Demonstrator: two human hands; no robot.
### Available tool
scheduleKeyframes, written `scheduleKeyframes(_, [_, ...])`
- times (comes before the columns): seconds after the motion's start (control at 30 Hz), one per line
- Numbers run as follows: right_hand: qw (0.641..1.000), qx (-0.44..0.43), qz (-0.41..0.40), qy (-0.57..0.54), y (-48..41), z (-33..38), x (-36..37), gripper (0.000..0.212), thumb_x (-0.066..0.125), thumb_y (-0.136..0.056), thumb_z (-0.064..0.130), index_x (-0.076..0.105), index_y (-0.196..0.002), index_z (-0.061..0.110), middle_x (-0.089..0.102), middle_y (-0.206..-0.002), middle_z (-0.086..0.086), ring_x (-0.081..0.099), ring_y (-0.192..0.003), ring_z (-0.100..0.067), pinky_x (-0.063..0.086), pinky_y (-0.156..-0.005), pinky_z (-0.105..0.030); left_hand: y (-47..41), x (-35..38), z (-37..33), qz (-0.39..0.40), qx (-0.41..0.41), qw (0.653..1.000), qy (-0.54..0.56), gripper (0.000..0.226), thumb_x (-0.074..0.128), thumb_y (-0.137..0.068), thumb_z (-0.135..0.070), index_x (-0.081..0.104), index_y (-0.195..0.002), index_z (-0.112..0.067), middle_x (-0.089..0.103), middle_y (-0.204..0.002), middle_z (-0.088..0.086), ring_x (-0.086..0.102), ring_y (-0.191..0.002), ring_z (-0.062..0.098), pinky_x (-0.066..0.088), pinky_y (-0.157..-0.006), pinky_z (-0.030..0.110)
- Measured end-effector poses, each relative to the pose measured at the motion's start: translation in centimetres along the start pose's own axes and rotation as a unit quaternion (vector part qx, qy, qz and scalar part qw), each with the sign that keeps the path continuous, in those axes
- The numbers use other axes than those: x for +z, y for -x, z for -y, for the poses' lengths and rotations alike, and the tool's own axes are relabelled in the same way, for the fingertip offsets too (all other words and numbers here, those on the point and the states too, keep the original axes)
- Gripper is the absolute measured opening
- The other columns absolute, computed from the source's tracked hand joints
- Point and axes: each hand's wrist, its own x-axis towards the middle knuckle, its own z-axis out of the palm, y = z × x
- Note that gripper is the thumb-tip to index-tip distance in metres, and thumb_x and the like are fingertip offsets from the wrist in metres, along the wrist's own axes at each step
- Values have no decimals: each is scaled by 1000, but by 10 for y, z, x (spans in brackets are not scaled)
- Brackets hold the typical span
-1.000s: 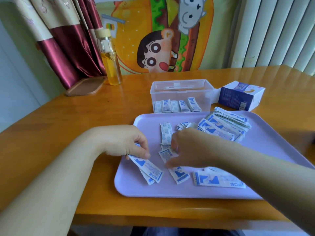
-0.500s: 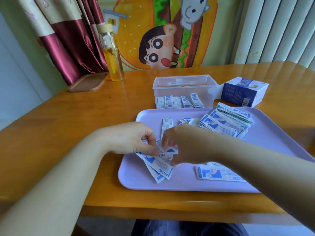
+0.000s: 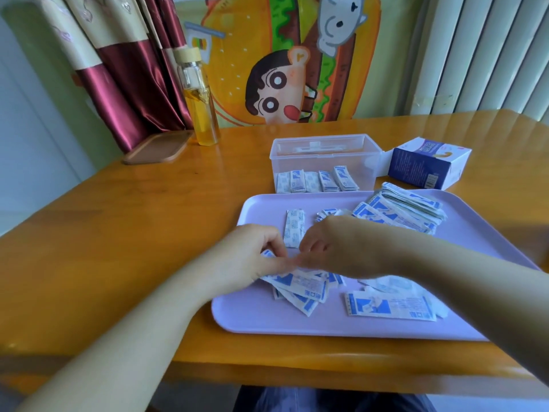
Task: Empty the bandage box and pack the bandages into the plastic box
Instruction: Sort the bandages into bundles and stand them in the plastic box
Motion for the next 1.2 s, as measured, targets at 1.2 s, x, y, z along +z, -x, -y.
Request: scheduleKeyframes(1.2, [988, -51, -146, 6, 23, -39, -19, 28, 72, -80, 31, 65, -107, 29, 60, -91, 19, 52, -67, 14, 35, -59, 0, -4, 26, -8, -83, 73, 992, -66, 26, 53, -94, -17, 56, -119, -26, 55, -108, -12, 52, -96, 3, 36, -78, 4])
